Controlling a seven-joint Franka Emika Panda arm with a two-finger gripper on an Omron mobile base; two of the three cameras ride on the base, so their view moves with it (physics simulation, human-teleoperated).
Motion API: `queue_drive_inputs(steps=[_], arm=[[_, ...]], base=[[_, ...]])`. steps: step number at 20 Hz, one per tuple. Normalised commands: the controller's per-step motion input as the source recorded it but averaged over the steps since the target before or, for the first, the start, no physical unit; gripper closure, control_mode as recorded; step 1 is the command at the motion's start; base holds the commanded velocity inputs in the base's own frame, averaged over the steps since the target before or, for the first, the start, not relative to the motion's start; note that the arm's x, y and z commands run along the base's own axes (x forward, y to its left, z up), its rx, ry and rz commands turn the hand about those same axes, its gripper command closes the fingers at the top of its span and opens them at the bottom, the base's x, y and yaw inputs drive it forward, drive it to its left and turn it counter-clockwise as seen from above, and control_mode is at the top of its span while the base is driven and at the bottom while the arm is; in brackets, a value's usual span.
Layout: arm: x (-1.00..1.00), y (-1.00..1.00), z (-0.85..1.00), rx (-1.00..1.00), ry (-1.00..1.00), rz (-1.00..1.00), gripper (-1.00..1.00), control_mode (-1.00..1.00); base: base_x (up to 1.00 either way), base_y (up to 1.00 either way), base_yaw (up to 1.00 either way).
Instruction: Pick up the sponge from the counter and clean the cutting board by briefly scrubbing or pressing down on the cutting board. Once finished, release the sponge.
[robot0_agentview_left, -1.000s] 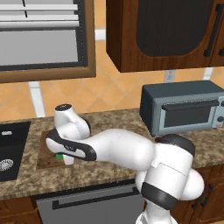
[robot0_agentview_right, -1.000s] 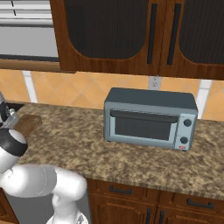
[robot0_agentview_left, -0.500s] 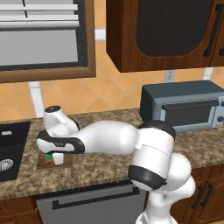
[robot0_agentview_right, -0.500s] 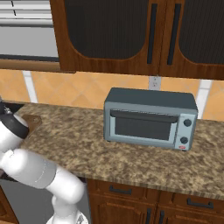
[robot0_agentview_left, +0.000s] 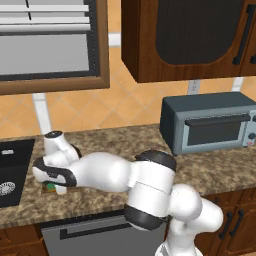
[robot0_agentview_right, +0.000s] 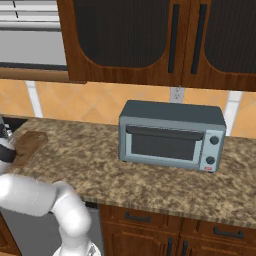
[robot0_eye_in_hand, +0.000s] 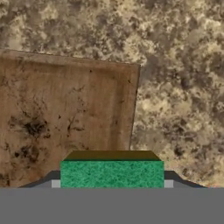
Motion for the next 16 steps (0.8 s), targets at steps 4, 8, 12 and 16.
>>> queue_drive_inputs(steps=[4, 8, 12, 16], arm=[[0.21, 0.08, -0.21, 0.00, -0.04, 0.00, 1.00, -1.00], [0.14, 0.01, -0.31, 0.00, 0.00, 0.00, 1.00, -1.00], [0.00, 0.00, -0.48, 0.00, 0.00, -0.01, 1.00, -1.00], [0.14, 0.00, -0.33, 0.00, -0.01, -0.01, 1.00, -1.00]], base=[[0.00, 0.00, 0.00], [0.00, 0.00, 0.00], [0.00, 0.00, 0.00], [0.00, 0.00, 0.00]])
